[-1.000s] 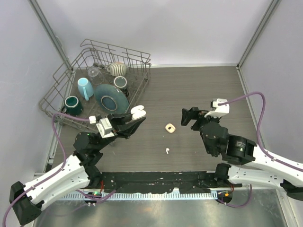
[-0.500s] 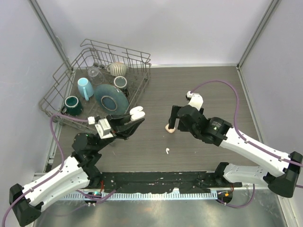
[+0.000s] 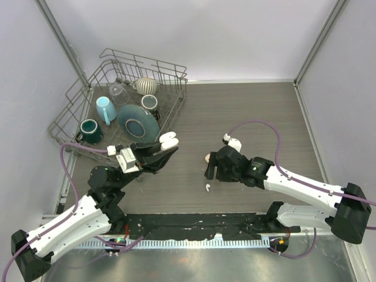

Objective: Insert the wireless bluetooth earbuds into the charging case
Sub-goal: Pick up the earbud from the center of the board.

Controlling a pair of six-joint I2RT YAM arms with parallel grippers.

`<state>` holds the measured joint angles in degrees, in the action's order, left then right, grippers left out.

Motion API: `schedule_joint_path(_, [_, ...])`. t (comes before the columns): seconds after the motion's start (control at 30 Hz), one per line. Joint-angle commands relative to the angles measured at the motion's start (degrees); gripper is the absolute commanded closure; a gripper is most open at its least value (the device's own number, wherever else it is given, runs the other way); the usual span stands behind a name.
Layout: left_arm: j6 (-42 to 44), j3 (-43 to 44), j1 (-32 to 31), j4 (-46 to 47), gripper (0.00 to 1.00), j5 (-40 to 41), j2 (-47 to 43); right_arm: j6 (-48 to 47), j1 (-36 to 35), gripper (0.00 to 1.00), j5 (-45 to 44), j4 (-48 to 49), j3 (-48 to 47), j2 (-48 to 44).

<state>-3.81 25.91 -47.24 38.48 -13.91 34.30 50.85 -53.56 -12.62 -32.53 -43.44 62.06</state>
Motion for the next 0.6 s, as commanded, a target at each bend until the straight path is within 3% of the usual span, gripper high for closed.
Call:
schedule_joint_path(0.0, [1.1, 0.7, 0.1, 1.2, 1.0, 0.9, 0.1, 2.2, -1.2, 0.25, -1.3, 2.2, -2.6, 2.5])
schedule_joint_path(0.07, [1.1, 0.7, 0.2, 1.1, 1.0, 0.8, 0.2, 3.3, -3.3, 0.29, -4.6, -2.6, -4.6, 5.5])
schedule_joint_path(0.1, [1.1, 0.7, 0.1, 1.0, 1.0, 0.7, 0.1, 4.2, -4.4, 0.29, -10.3, -5.1, -7.2, 6.6])
schedule_joint_path(0.23, [2.0, 0.8, 0.1, -0.9, 1.0, 1.2, -0.7, 11.7, -9.7, 0.24, -22.3, -15.1, -14.4, 12.4])
schedule_joint_path(0.37, [2.7, 0.6, 0.1, -1.5, 1.0, 2.0, -1.3, 10.8, -9.7, 0.21, -18.9, -16.1, -18.1, 16.5])
schedule_joint_path(0.57, [2.7, 0.8, 0.2, -2.2, 1.0, 1.8, -1.3, 11.0, -9.8, 0.24, -11.6, -7.6, -12.2, 15.8])
